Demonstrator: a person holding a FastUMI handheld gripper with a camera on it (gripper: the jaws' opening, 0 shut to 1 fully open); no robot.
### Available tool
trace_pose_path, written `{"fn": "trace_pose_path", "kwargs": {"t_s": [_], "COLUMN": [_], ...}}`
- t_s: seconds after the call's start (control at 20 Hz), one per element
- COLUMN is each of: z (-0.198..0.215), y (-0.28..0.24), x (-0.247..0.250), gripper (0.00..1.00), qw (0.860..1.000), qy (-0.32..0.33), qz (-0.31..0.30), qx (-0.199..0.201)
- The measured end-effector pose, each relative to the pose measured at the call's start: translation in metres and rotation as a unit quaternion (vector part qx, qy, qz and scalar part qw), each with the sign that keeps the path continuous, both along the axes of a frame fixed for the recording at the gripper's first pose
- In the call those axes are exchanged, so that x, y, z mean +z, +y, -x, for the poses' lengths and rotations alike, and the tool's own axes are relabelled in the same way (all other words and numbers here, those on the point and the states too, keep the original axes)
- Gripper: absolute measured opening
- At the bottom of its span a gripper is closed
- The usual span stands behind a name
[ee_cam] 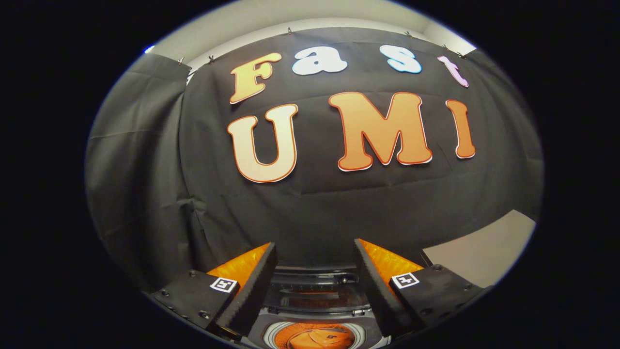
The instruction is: Put the clothes into the washing machine and then close the washing machine lid.
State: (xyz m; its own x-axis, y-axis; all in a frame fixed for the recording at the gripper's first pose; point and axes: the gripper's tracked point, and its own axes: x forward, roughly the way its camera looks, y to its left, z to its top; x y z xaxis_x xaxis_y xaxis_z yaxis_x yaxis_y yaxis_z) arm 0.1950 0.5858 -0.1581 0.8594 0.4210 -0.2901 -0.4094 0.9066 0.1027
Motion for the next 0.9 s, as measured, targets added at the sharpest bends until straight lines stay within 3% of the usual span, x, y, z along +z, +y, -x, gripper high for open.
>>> {"fn": "trace_pose_path", "kwargs": {"t_s": [0.3, 0.55, 0.8, 0.9], "z": [-0.052, -0.092, -0.106, -0.104], "y": [0.018, 0.013, 0.003, 0.006], "x": [-0.059, -0.088, -0.129, -0.126], "gripper": [1.0, 1.0, 1.0, 1.0], "qw": [0.997, 0.995, 0.989, 0.993], "qy": [0.06, 0.064, 0.096, 0.066], "qz": [0.036, 0.069, 0.092, 0.078], "qx": [-0.01, -0.032, -0.057, -0.057]}}
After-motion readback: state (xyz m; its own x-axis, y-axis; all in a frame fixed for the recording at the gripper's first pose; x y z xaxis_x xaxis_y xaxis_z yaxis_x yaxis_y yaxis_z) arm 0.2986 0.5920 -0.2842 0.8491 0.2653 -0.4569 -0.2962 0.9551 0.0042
